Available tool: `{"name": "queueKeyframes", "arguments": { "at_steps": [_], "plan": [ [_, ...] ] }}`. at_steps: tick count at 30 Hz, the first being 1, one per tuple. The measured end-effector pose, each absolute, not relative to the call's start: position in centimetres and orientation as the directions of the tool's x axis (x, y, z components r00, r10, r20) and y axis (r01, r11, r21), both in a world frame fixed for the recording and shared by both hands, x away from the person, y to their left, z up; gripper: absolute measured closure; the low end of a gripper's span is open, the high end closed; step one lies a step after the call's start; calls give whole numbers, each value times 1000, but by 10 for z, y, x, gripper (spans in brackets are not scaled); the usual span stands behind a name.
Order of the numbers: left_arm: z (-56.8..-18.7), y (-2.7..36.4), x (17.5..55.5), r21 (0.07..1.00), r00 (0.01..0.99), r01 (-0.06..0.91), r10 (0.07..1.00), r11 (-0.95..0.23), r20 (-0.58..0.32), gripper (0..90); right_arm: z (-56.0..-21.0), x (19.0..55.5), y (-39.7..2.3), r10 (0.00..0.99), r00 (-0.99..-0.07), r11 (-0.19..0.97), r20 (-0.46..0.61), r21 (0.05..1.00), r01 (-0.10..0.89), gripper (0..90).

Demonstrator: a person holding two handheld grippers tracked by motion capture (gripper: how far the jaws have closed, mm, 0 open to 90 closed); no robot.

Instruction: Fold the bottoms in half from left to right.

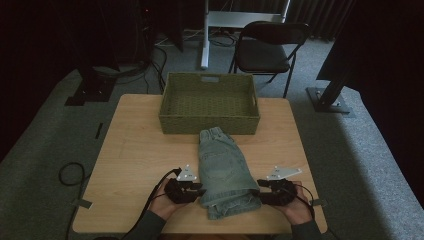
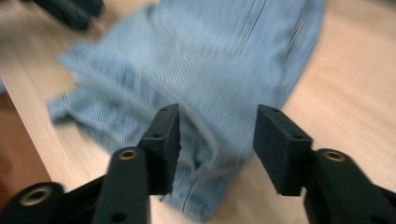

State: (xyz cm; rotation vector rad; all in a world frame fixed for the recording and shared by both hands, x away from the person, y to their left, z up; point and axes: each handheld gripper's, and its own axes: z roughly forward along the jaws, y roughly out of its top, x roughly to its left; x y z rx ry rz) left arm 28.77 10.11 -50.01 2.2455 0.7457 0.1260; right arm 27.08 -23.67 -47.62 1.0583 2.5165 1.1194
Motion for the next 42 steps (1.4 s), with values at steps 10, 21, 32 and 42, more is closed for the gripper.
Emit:
{"name": "queueKeyframes", "arguments": {
  "at_steps": [10, 21, 32, 42],
  "plan": [
    [-505, 96, 297, 681, 806, 483, 583, -551, -99, 621, -470, 322, -225, 707, -706, 399, 41, 801, 446, 509],
    [-503, 93, 289, 688, 833, 442, 547, -575, -79, 589, -486, 399, -188, 733, -679, 402, 22, 792, 459, 516],
    [-503, 94, 273, 702, 866, 406, 492, -585, -91, 544, -499, 420, -176, 715, -699, 450, 24, 749, 486, 847],
    [-503, 95, 270, 702, 868, 398, 491, -590, -79, 506, -501, 406, -194, 758, -651, 459, -37, 740, 492, 891]
  ]
}}
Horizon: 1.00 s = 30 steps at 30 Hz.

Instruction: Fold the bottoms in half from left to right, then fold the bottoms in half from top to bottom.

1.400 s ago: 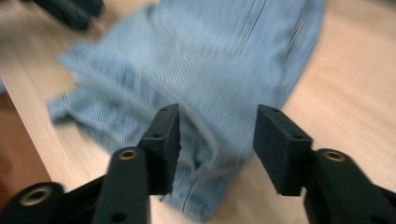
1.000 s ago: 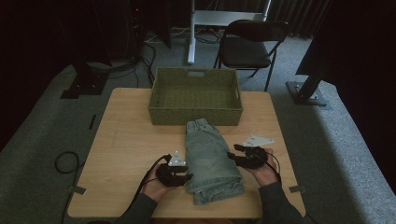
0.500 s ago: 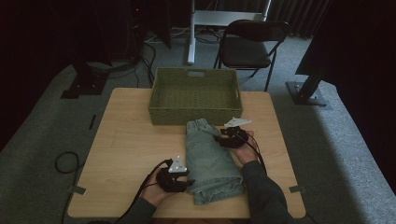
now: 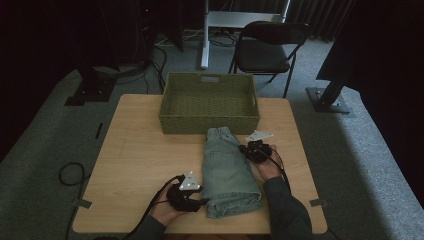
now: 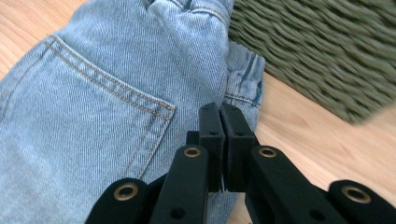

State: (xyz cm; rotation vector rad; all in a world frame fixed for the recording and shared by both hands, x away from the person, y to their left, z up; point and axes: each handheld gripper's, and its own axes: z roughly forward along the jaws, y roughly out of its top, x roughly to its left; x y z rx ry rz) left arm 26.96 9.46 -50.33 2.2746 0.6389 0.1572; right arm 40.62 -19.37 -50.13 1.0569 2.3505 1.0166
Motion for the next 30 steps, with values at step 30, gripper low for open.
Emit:
{"name": "queueKeyframes", "arguments": {
  "at_steps": [30],
  "plan": [
    [-520, 80, 264, 719, 881, 327, 473, -613, 3, 282, -515, 405, -220, 802, -597, 418, -7, 720, 554, 864]
  ]
}}
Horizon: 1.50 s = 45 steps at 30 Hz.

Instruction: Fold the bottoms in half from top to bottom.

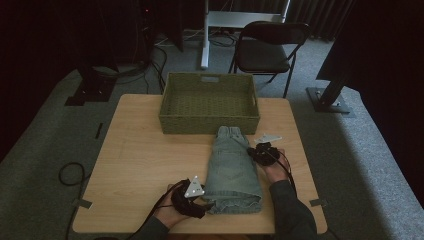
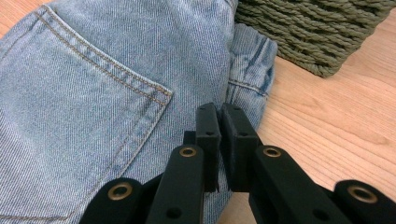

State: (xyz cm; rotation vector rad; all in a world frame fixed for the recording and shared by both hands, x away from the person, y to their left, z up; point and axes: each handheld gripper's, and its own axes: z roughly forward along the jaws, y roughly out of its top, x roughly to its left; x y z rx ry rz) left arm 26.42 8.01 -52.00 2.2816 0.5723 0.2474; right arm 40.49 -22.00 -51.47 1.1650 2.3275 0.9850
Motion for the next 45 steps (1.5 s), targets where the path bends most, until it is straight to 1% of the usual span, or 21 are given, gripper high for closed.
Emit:
{"name": "queueKeyframes", "arguments": {
  "at_steps": [2, 5, 6, 15, 18, 22, 34, 45],
  "plan": [
    [-522, 79, 265, 721, 881, 329, 473, -610, -3, 280, -515, 405, -220, 802, -597, 419, -7, 720, 554, 862],
    [-525, 76, 266, 721, 882, 328, 471, -610, -3, 253, -515, 405, -220, 802, -598, 418, -4, 719, 556, 856],
    [-527, 74, 267, 709, 882, 335, 471, -620, -5, 248, -515, 405, -220, 802, -597, 416, -1, 718, 558, 855],
    [-531, 73, 265, 705, 882, 345, 471, -619, -18, 224, -516, 405, -220, 801, -599, 422, -3, 712, 561, 846],
    [-533, 72, 266, 684, 883, 359, 468, -635, -29, 184, -516, 405, -220, 801, -598, 421, -1, 711, 563, 841],
    [-534, 71, 268, 683, 883, 366, 468, -632, -41, 166, -516, 405, -219, 800, -599, 425, -4, 710, 562, 835],
    [-534, 68, 265, 673, 878, 377, 477, -636, -41, 164, -517, 405, -220, 798, -603, 427, -2, 707, 563, 830],
    [-525, 76, 259, 722, 882, 367, 466, -587, -70, 149, -518, 405, -221, 797, -603, 425, 3, 706, 566, 825]
  ]
}}
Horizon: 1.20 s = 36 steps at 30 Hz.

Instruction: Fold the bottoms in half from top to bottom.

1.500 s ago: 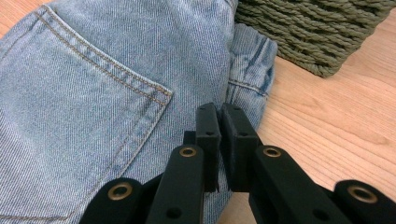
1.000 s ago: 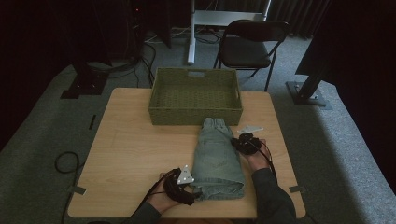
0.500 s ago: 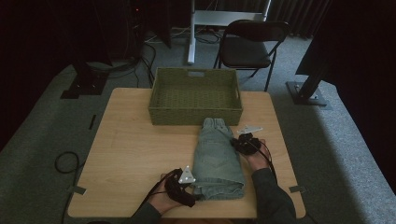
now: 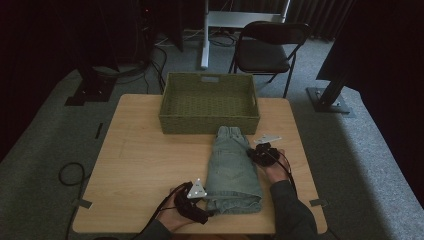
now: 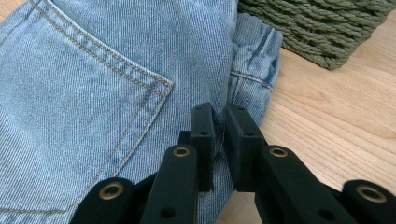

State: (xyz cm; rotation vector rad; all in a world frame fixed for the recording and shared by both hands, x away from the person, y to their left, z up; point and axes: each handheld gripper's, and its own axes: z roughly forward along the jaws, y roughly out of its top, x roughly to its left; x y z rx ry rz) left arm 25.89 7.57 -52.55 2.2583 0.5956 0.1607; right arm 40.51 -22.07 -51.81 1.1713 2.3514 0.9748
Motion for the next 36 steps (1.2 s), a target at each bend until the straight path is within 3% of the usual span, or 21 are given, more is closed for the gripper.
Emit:
{"name": "queueKeyframes", "arguments": {
  "at_steps": [11, 15, 25, 26, 29, 34, 36],
  "plan": [
    [-514, 77, 251, 775, 891, 336, 447, -536, -76, 142, -520, 405, -221, 796, -605, 425, 7, 704, 568, 817],
    [-523, 70, 251, 753, 890, 335, 452, -567, -56, 105, -520, 405, -221, 796, -605, 425, 9, 704, 570, 814],
    [-544, 64, 257, 696, 858, 356, 513, -623, 20, 106, -521, 405, -221, 792, -610, 426, 12, 704, 568, 799],
    [-546, 66, 258, 703, 854, 380, 520, -601, -16, 131, -521, 405, -221, 792, -610, 426, 13, 705, 568, 799],
    [-543, 70, 258, 713, 853, 367, 521, -597, -3, 193, -521, 405, -221, 792, -611, 425, 14, 705, 568, 798],
    [-537, 78, 262, 709, 845, 387, 535, -589, -17, 561, -522, 406, -221, 793, -609, 424, 17, 703, 572, 798],
    [-535, 79, 263, 702, 848, 390, 529, -596, -22, 586, -522, 406, -221, 793, -609, 424, 17, 703, 572, 799]
  ]
}}
